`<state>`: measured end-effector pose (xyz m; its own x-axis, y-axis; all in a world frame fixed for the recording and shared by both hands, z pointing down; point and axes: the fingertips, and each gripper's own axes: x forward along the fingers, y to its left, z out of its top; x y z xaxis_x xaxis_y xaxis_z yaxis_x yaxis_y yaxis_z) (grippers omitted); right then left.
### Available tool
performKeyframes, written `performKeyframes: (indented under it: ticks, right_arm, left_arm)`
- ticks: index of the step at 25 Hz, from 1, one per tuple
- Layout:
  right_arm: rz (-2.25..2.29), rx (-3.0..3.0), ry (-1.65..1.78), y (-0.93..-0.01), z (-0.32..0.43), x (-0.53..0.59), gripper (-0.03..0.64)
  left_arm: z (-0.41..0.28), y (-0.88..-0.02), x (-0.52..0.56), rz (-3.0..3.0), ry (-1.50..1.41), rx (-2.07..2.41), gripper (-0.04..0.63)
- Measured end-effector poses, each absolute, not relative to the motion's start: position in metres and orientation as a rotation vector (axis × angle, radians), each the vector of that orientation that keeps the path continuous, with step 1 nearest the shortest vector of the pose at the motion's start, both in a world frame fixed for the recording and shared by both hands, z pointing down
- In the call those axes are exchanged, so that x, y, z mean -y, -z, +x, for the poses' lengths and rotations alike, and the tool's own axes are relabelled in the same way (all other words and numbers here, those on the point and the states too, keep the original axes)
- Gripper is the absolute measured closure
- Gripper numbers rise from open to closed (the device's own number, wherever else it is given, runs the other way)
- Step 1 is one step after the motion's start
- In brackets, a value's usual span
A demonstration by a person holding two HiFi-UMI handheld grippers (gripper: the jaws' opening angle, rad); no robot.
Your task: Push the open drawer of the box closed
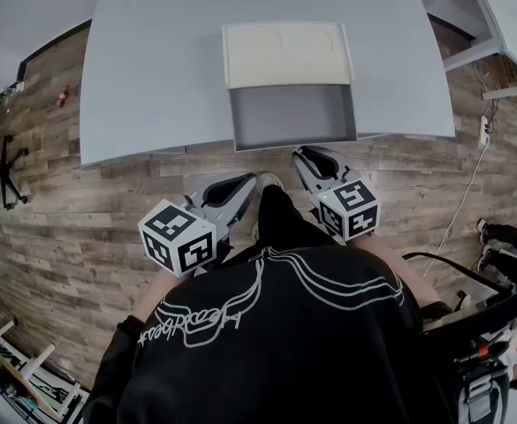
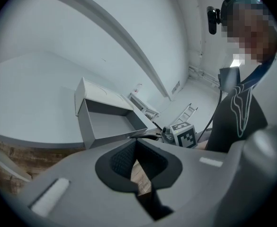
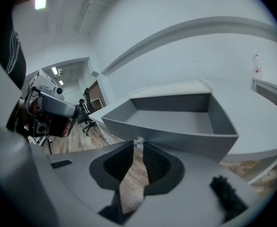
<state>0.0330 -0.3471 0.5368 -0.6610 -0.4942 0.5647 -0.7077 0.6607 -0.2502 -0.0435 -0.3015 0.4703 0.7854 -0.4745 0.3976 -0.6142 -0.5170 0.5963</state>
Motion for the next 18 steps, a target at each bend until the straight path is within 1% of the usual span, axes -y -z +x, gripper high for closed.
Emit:
performKeyframes:
  ticks: [9,18]
  right_arm:
    - [0.926,2.413,-0.624,-0.534,0.027,0.368,0.551]
    - [0.938,2.393,-0.623,-0.533,0.022,0.419,0.551]
  left_arm:
    - [-0.051,-0.465,0.311,2.214,-0.207,0.83,0.588]
    - [-0.069,-0.465,0.341,2.196,-0.187,0.896,0.588]
